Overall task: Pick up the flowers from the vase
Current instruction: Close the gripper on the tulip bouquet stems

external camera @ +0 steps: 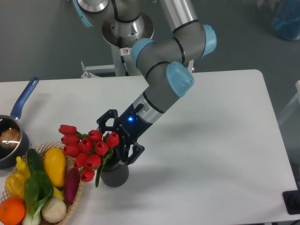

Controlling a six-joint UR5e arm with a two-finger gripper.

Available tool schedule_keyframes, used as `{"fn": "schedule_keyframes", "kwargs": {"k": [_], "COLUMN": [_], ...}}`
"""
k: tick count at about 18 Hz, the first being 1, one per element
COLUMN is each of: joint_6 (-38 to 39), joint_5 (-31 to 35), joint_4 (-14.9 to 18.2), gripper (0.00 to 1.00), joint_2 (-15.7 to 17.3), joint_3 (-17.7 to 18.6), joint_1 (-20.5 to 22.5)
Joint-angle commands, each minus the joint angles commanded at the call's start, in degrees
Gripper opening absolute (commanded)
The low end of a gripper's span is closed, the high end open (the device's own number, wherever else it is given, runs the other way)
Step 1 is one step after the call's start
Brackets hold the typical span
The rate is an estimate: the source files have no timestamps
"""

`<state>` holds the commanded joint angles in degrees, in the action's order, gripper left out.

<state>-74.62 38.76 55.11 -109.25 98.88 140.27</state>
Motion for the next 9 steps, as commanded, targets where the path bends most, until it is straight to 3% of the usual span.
{"fn": "schedule_keyframes", "kwargs": {"k": [3,6,9], "joint_6": [0.0,0.09,0.09], "joint_5": [0.0,0.0,0.0], "joint_4": [0.0,0.0,0.0], "gripper": [1.0,0.85,0.81], "joint_2": [0.09,0.17,0.26], "joint_3": [0.09,0.18,0.18], "joint_1": [0.0,0.0,0.0]}}
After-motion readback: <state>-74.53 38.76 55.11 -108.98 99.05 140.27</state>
